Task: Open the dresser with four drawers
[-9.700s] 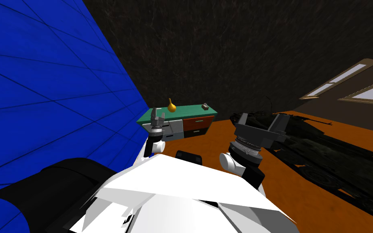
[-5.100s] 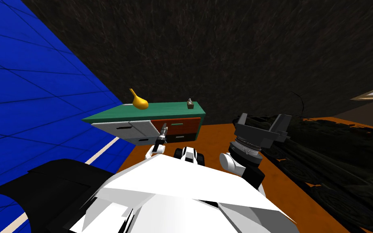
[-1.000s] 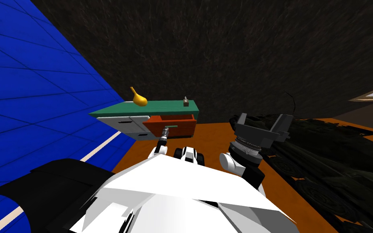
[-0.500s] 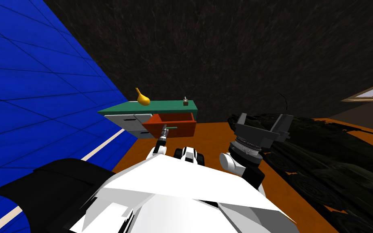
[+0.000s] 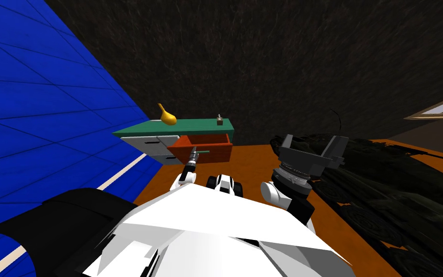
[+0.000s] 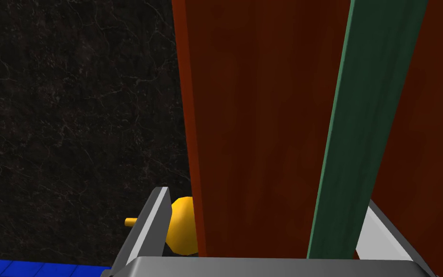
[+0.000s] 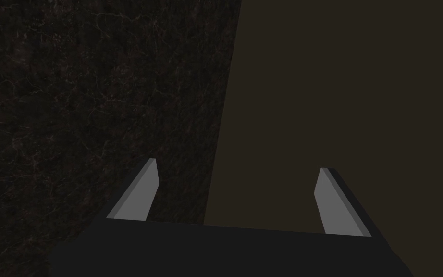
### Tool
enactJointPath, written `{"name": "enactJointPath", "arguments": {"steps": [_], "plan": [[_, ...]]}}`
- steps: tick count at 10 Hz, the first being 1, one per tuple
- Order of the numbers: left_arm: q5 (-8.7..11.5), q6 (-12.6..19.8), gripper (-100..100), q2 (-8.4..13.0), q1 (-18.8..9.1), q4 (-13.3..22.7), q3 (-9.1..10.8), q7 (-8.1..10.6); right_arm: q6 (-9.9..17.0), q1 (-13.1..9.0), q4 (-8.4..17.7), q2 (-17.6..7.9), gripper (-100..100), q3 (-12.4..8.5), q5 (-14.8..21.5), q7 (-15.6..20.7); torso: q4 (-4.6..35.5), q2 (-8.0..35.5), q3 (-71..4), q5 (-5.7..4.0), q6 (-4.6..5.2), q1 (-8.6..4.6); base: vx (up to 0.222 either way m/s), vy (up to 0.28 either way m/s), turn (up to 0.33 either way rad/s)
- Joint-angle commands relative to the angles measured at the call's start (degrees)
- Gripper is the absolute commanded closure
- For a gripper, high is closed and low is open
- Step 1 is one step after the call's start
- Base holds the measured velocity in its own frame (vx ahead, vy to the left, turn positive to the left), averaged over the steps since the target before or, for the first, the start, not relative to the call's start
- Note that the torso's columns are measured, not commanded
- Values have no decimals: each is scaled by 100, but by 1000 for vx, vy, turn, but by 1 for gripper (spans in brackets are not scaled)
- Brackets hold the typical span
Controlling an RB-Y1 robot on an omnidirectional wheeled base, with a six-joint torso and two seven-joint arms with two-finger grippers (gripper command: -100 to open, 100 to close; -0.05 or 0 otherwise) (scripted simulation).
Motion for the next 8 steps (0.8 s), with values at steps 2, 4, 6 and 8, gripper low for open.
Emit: {"name": "enactJointPath", "arguments": {"steps": [2, 4, 6, 8], "plan": [[31, 280, -100, 46, 97, -279, 13, 43, 0, 0, 0, 0, 0, 0, 0, 0, 22, 19, 7, -23, -6, -18, -2, -8, -11], [33, 324, 0, 48, 112, -275, 13, 50, 0, 0, 0, 0, 0, 0, 0, 0, 10, 12, 6, -9, -1, -10, 0, 0, 0], [33, 337, 0, 46, 121, -261, 10, 51, 0, 0, 0, 0, 0, 0, 0, 0, 2, 0, -1, -3, 0, -4, 0, 0, 0], [33, 344, 0, 45, 125, -254, 9, 51, 0, 0, 0, 0, 0, 0, 0, 0, -3, -6, -4, 1, 0, 0, 0, 0, 0]]}}
